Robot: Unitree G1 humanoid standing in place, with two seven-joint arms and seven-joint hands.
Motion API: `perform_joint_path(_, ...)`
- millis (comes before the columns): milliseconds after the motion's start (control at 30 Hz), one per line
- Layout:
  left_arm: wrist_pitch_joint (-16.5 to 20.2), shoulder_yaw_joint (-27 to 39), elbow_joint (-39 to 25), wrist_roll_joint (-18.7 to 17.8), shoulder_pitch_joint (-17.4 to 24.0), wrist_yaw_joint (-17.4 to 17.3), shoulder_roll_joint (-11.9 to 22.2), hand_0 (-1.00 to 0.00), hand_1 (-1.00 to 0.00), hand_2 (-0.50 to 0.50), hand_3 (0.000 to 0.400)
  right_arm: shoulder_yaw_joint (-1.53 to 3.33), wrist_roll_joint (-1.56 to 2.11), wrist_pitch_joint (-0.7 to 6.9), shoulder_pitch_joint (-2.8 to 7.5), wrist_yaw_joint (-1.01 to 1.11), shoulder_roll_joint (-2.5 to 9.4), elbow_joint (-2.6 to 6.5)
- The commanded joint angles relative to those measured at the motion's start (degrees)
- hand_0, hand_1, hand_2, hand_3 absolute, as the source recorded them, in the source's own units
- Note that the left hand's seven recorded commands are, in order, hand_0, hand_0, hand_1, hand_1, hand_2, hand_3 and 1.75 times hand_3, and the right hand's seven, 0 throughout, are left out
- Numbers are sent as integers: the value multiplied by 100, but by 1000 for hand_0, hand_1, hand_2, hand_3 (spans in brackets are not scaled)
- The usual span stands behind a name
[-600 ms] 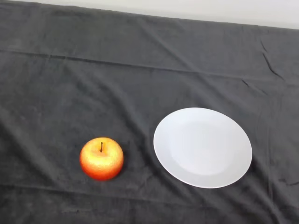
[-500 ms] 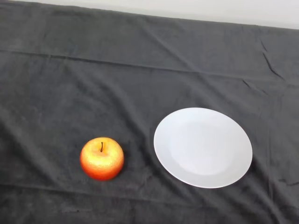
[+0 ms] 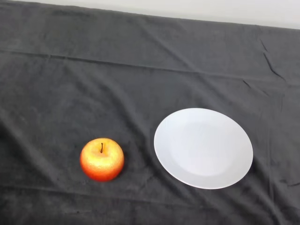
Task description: Move the apple to the plate
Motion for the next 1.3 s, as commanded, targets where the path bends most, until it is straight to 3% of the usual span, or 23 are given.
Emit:
perform_joint_path(33,-42,-181,-446,165,151,68,-122,0,0,0,0,-56,-9,121,697,-16,708,313)
perform_joint_path(367,427,-665,-2477,681,982,201,-509,0,0,0,0,-48,-1,133,700,-15,712,296)
perform_joint_path(700,1210,-1291,-4315,1049,1737,-62,-732,0,0,0,0,-33,15,147,705,-12,718,275)
perform_joint_path(1033,1609,-1890,-5107,1215,2107,-386,-817,0,0,0,0,-17,32,157,707,-10,722,262)
perform_joint_path(1300,1621,-2296,-5119,1318,2229,-688,-739,0,0,0,0,-5,47,161,707,-7,724,257)
